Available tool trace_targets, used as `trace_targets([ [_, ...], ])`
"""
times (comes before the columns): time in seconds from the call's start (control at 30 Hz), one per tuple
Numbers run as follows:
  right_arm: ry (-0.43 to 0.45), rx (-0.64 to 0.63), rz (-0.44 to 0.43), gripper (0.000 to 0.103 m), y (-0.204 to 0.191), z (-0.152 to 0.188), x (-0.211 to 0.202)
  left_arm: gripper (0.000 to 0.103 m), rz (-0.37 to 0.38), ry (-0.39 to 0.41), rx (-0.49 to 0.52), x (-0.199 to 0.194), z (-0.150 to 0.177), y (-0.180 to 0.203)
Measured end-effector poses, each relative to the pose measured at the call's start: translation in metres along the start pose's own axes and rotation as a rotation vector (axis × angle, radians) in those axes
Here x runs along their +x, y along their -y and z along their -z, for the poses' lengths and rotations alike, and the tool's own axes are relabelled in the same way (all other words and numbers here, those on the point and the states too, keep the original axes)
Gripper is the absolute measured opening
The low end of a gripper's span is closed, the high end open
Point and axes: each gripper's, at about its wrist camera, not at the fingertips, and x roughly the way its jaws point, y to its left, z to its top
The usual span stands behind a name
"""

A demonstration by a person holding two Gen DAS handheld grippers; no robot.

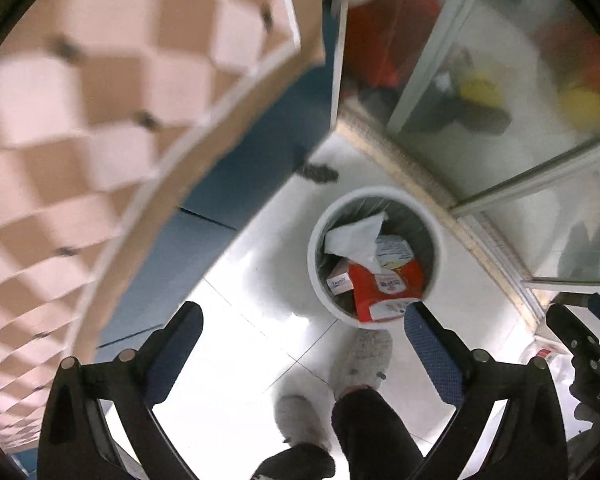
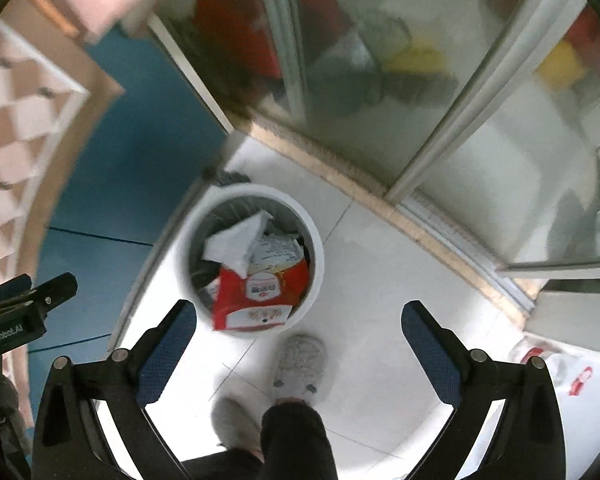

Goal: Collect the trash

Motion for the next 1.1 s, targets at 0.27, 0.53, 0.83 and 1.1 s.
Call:
trace_targets([
  [0.27, 0.156, -0.03, 0.02, 0.103, -0.034, 0.044, -0.198, 0.103, 0.047, 0.172, 0.037, -0.182, 0.047, -0.013],
  [0.53, 0.314, 0.006, -0.002, 0.103, -0.059, 0.107, -0.388, 0.103, 0.155, 0.328, 0.093, -0.34, 0.097, -0.024],
  [0.83, 0.416, 0.048, -0.146, 0.103, -0.054, 0.17, -0.54, 0.103, 0.324, 0.399, 0.106, -0.456, 0.146, -0.031],
  [1.1, 0.392, -0.027, -0.304, 0.103, -0.05, 0.194, -0.589, 0.103, 0.399, 0.435, 0.056, -0.501, 0.175, -0.035],
])
